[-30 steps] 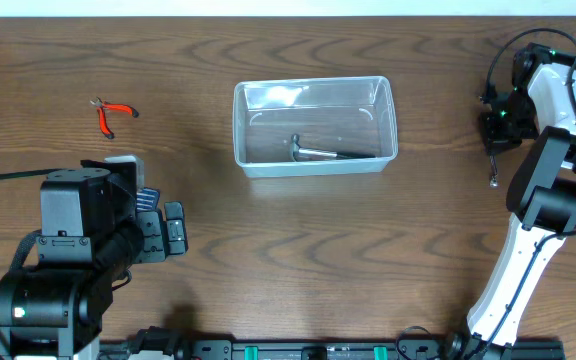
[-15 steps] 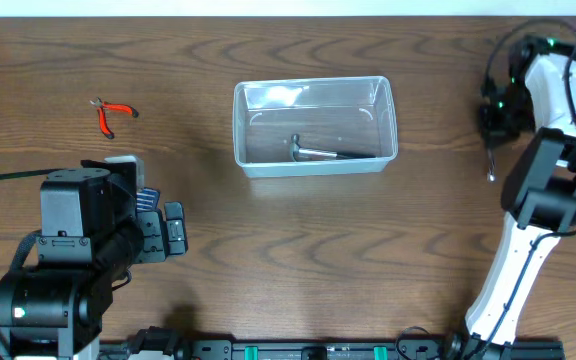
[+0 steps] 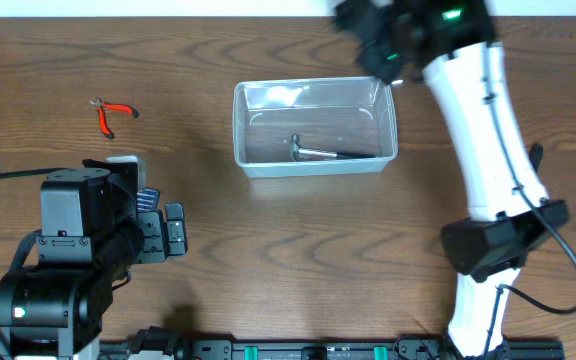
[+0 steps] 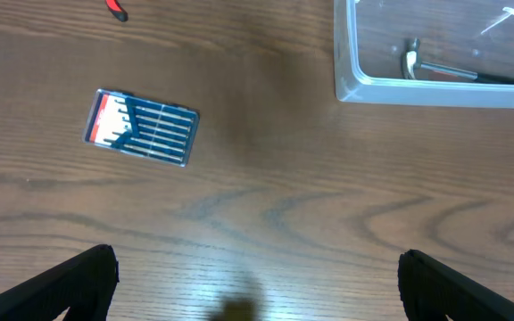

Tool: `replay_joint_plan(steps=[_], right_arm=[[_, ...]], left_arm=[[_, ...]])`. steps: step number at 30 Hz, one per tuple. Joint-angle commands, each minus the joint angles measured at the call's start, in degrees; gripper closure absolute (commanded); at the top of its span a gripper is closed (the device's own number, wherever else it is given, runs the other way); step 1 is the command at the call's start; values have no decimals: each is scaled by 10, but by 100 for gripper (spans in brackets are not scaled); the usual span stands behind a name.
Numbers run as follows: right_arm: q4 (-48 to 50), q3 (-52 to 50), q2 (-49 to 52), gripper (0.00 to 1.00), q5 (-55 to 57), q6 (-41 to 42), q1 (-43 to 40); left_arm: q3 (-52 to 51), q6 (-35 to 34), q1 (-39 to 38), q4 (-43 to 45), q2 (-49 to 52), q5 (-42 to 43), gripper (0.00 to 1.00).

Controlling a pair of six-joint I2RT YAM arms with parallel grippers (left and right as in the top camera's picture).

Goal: Pack container
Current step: 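Carry the wrench into the container and open the right gripper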

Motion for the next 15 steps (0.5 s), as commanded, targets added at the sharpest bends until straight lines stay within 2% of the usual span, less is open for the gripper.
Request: replay_joint_plan(steps=[1, 5, 15], right_arm=[[3, -33, 40, 99, -34, -143, 27], [21, -64, 68, 99, -34, -188, 53], [32, -80, 173, 99, -35, -188, 54]], left_arm=[[9, 6, 2, -2, -1, -9, 2], [9, 10, 2, -2, -1, -9, 1], [9, 17, 2, -2, -1, -9, 2]])
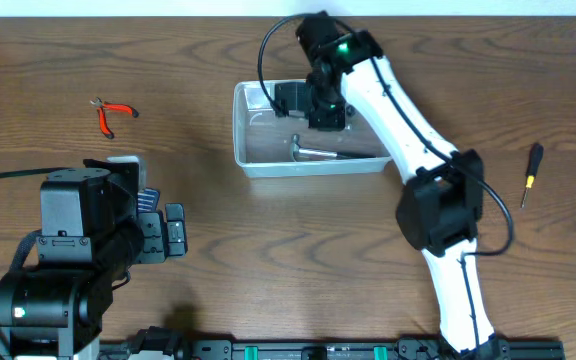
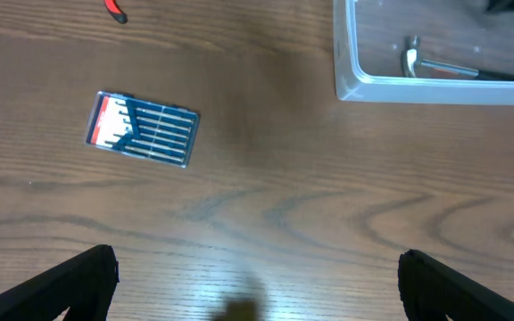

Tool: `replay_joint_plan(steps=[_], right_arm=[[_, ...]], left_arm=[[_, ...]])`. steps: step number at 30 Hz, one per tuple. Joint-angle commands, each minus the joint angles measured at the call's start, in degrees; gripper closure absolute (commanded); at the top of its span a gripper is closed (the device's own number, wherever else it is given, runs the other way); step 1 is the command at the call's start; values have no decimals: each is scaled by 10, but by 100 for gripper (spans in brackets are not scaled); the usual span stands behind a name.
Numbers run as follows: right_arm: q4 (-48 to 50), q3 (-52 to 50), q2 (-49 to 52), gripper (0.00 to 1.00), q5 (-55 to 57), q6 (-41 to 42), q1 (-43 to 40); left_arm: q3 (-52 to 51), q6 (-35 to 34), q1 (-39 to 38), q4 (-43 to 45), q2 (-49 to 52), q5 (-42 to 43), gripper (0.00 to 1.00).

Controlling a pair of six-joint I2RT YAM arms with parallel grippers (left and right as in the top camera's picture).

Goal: Pack container
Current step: 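Carry the wrench into the container and open the right gripper, then move the right gripper over the yellow-black screwdriver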

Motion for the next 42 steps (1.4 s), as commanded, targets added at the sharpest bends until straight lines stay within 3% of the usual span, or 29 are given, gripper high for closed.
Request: replay_joint_plan(steps=[1, 4, 7, 9, 11, 20, 24, 28, 31, 33, 42], right_arm=[[2, 1, 25, 99, -9, -15, -4], [2, 1, 43, 95, -9, -13, -6], [2, 0, 50, 82, -9, -11, -6], [2, 0, 50, 68, -10, -11, -6], [3, 0, 50, 61, -11, -8, -8], [-3, 9, -21, 53, 20, 92, -9], [9, 40, -111, 23, 116, 230, -21], [4, 55, -205, 1, 152, 382, -82], [-35, 55, -270, 1, 152, 538, -179], [-66, 55, -296, 1, 152, 597, -236], [-243, 49, -368, 1, 135, 643, -422]], left_arm=[[9, 10, 2, -2, -1, -9, 2], [9, 10, 2, -2, -1, -9, 2], [9, 10, 2, -2, -1, -9, 1], [9, 10, 2, -2, -1, -9, 2], [9, 10, 2, -2, -1, -9, 2], [9, 12, 2, 0, -1, -9, 2], [9, 12, 2, 3, -1, -9, 2], [9, 14, 2, 3, -1, -9, 1], [9, 14, 2, 5, -1, -9, 2], [9, 14, 2, 6, -1, -9, 2], [9, 15, 2, 23, -1, -9, 2]])
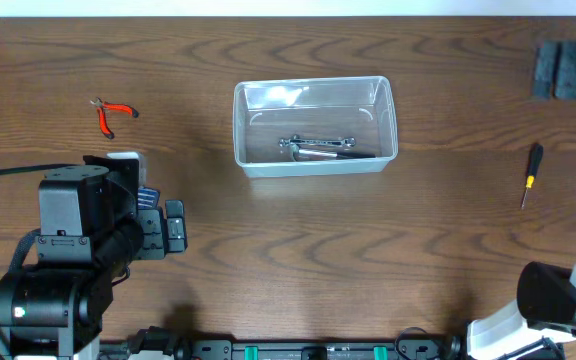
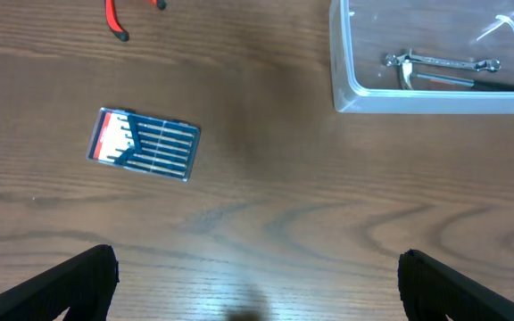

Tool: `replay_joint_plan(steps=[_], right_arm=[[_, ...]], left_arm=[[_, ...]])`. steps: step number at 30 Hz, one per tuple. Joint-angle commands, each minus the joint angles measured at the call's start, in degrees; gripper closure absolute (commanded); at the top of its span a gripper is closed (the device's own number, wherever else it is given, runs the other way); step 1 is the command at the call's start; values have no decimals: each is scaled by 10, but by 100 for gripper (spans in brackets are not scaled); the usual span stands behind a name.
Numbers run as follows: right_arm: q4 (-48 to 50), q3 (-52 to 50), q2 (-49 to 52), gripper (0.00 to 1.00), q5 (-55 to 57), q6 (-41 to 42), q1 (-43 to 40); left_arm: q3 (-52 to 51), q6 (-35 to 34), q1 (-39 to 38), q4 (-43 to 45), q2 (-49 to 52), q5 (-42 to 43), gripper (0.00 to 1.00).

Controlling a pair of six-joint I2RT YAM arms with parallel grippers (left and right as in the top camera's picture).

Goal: Pack container
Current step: 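Move the right gripper over the yellow-black screwdriver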

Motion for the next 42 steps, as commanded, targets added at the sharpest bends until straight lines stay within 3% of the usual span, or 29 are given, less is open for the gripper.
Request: replay_joint_plan(steps=[1, 7, 12, 16, 22, 28, 42], right_arm=[[-45, -16, -20, 1, -12, 55, -40], [-22, -192, -102, 1, -45, 90, -94], [150, -369, -115, 1, -30, 72, -125], [283, -452, -79, 1, -30, 72, -136], [348, -466, 25, 1, -28, 19, -137], [384, -466, 102, 1, -28, 18, -142], [434, -466, 172, 1, -49, -23, -165]], left_arm=[[9, 6, 2, 5, -1, -9, 2], [9, 5, 2, 12, -1, -9, 2], [9, 5, 2, 12, -1, -9, 2], [9, 5, 2, 12, -1, -9, 2], [9, 5, 2, 11, -1, -9, 2], [9, 5, 2, 2, -1, -9, 2], [9, 5, 2, 0, -1, -9, 2]])
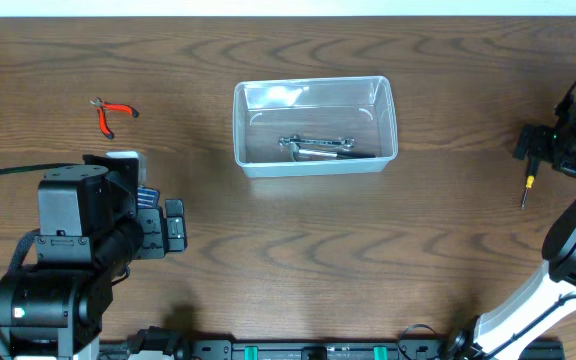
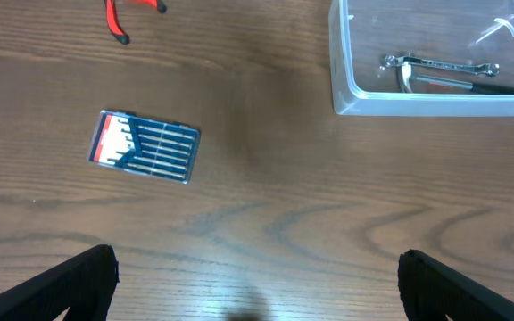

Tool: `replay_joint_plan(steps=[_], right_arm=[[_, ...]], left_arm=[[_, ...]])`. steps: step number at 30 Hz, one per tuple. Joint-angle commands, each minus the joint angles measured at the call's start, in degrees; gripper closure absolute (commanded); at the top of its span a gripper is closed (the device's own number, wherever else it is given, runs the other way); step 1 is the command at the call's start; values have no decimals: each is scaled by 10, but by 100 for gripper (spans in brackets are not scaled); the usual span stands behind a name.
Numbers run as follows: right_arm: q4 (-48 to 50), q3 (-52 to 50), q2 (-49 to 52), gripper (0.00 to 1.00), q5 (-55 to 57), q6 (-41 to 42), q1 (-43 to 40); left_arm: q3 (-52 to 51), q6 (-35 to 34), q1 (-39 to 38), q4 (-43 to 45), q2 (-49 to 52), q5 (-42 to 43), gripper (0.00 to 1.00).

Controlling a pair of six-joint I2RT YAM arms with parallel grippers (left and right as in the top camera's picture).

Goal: Pack container
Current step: 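Move the right gripper over the yellow-black screwdriver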

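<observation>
A clear plastic container stands at the table's middle and holds a hammer and a wrench. The left wrist view shows that container at upper right, with the wrench inside. A black and yellow screwdriver lies at the far right. My right gripper hovers by its handle end; its jaws are too small to read. My left gripper stands open over bare wood at the lower left. A case of small screwdrivers and red pliers lie ahead of it.
In the overhead view the red pliers lie at the far left. The screwdriver case shows only as a sliver beside the left arm. The right arm comes in from the lower right corner along the table's right edge.
My right gripper was at the table's far right back corner and is now lower, beside the screwdriver's handle. The left arm and the container's contents are unchanged.
My right arm was over the container's back right corner, with only the hammer inside. Then the gripper was down in the container. Later a wrench lay beside the hammer and the arm was at the far right corner. Now the gripper is by the screwdriver.
</observation>
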Motion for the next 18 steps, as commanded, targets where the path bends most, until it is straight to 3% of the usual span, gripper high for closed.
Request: replay_joint_plan(steps=[1, 18], right_arm=[[9, -2, 13, 1, -16, -16, -10], [31, -3, 61, 1, -51, -20, -13]], left_arm=[[9, 5, 2, -1, -1, -9, 2], [9, 3, 2, -4, -1, -9, 2]])
